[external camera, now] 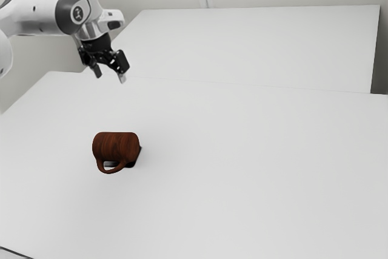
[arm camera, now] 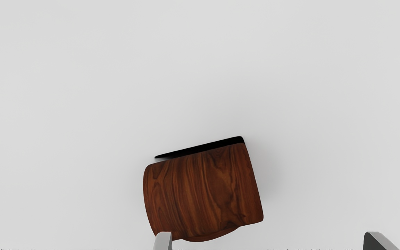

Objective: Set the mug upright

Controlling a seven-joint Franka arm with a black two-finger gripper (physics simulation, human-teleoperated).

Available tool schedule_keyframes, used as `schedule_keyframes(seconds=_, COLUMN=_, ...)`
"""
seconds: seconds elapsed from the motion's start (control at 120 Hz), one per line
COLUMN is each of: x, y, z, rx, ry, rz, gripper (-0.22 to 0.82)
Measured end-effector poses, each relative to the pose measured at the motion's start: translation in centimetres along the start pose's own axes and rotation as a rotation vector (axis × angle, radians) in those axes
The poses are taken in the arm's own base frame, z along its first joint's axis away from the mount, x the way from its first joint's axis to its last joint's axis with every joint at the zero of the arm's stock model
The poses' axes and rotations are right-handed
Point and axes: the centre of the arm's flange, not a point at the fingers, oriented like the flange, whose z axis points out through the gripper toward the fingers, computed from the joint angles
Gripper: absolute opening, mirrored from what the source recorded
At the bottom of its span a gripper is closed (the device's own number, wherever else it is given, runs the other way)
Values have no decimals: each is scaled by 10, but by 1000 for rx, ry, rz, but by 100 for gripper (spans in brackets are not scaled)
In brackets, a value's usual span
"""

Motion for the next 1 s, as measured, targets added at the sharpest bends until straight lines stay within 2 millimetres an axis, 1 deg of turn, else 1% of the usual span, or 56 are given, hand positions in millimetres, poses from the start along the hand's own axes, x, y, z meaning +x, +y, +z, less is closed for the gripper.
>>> schedule_keyframes(seconds=0.125, x=-13, y=-5, z=1, rx=-14, ry=-4, rz=-4, gripper=60)
schedule_keyframes(seconds=0.183, x=-18, y=-9, z=21, rx=-61, ry=-23, rz=-15, gripper=60)
schedule_keyframes(seconds=0.225, x=-21, y=-16, z=34, rx=-101, ry=-30, rz=-28, gripper=60)
schedule_keyframes(seconds=0.292, x=-26, y=-38, z=46, rx=-141, ry=-31, rz=-55, gripper=60)
schedule_keyframes(seconds=0.433, x=-40, y=-105, z=84, rx=-233, ry=-46, rz=-135, gripper=60)
schedule_keyframes(seconds=0.5, x=-44, y=-124, z=104, rx=-278, ry=-59, rz=-147, gripper=60)
schedule_keyframes(seconds=0.575, x=-45, y=-132, z=120, rx=-334, ry=-63, rz=-142, gripper=60)
schedule_keyframes(seconds=0.717, x=-57, y=-156, z=154, rx=-445, ry=-67, rz=-166, gripper=60)
schedule_keyframes(seconds=0.808, x=-63, y=-165, z=169, rx=-521, ry=-57, rz=-179, gripper=60)
schedule_keyframes(seconds=0.908, x=-70, y=-175, z=190, rx=-614, ry=-49, rz=-204, gripper=60)
schedule_keyframes(seconds=1.0, x=-75, y=-181, z=206, rx=-696, ry=-34, rz=-219, gripper=60)
